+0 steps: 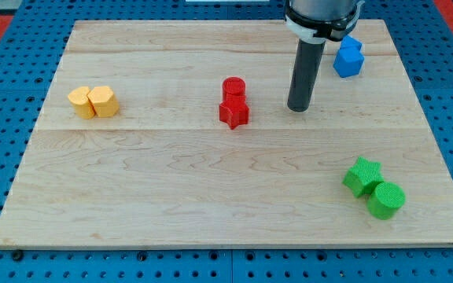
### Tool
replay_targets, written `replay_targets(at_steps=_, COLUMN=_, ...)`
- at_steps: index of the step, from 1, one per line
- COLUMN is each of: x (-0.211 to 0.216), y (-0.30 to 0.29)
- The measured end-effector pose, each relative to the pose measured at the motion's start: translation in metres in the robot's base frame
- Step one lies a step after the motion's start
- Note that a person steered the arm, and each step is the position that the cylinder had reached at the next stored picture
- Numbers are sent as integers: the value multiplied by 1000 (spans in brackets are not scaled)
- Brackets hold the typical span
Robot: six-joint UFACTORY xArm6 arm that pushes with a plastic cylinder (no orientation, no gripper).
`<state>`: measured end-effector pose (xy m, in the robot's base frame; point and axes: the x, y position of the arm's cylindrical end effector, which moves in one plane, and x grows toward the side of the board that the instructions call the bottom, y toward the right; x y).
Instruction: Separate the blue triangle from blue cube
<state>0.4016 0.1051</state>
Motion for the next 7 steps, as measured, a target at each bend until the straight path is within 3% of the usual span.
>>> replay_targets(at_steps=1, x=0, y=13)
replay_targets(at_steps=2, x=26, y=71)
replay_targets(at_steps=3, x=-1, y=132)
replay_targets(at_steps=4, x=-71, y=167)
replay_targets(at_steps=5, x=-96, y=174)
replay_targets(at_steps=7, x=-99, y=150)
